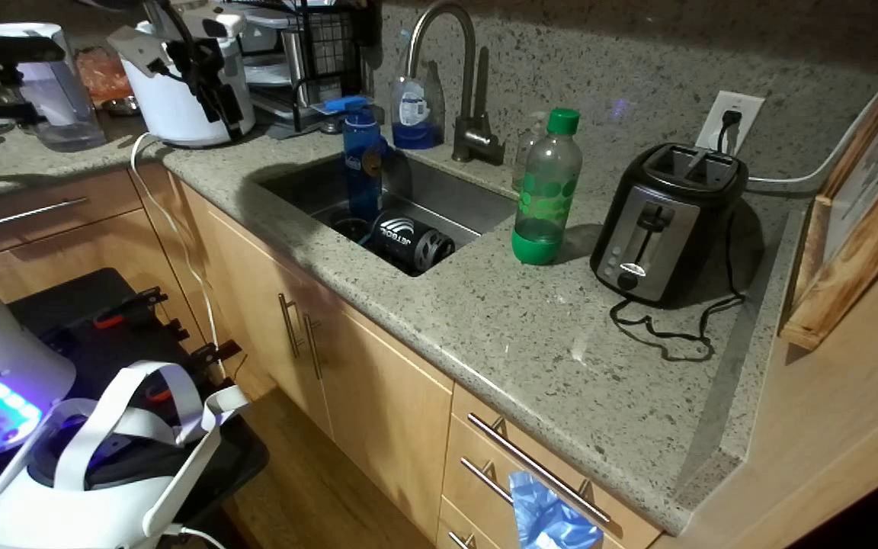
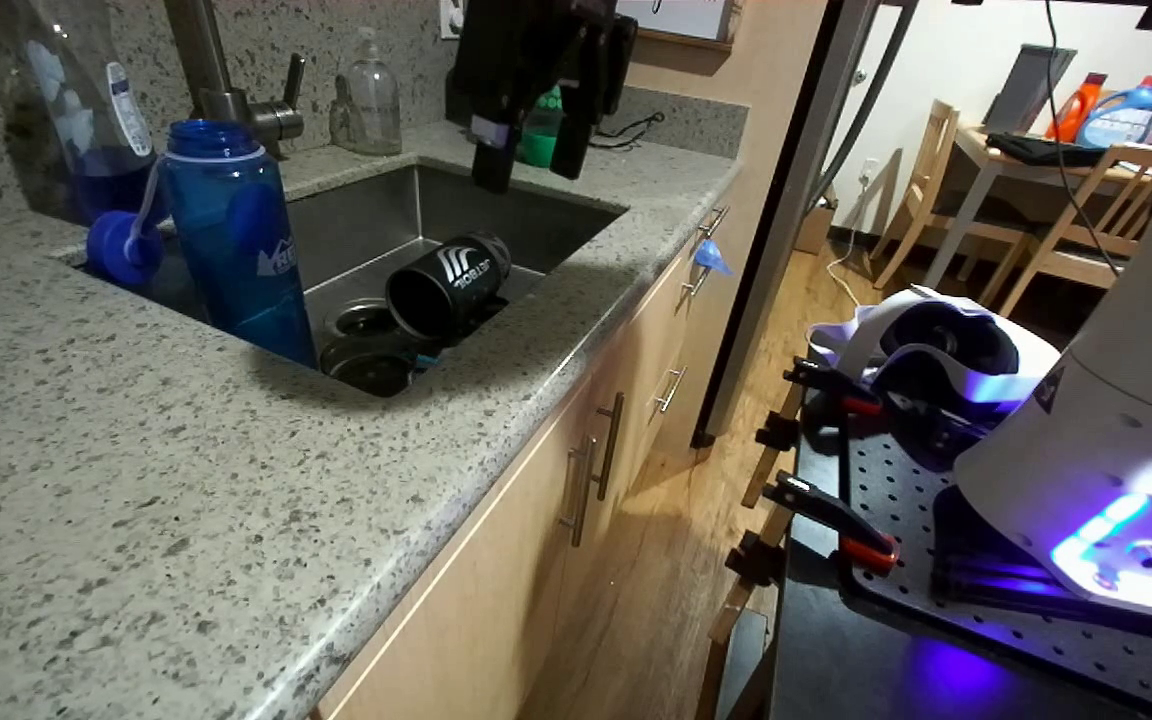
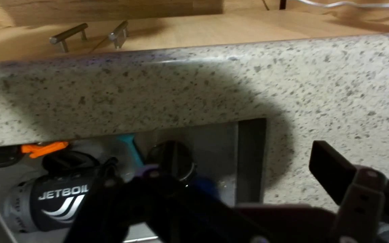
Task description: Place the green bottle in the sink
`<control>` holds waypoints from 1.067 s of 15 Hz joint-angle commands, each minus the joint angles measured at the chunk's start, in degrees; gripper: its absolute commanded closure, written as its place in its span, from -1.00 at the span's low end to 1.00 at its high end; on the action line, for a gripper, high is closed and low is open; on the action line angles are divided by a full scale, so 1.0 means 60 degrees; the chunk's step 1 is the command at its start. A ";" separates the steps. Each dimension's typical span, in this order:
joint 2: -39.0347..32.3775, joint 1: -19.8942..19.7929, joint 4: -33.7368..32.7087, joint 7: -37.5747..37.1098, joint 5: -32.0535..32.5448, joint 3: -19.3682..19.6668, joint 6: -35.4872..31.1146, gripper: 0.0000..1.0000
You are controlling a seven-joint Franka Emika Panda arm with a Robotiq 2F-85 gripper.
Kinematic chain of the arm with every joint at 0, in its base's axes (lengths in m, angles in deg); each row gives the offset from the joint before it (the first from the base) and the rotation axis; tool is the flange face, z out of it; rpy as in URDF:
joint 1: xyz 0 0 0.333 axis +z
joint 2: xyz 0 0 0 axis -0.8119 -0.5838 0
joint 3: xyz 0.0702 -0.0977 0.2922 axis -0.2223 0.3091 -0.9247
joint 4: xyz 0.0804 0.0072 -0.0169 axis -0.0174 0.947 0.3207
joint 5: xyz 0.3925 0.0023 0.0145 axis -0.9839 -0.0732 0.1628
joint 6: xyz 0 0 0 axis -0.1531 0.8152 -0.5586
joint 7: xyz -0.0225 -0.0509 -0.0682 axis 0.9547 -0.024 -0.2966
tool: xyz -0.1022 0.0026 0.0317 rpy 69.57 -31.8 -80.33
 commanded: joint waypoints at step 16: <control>0.2441 -0.2722 0.1793 -0.0426 0.1037 0.1645 -0.0994 -1.00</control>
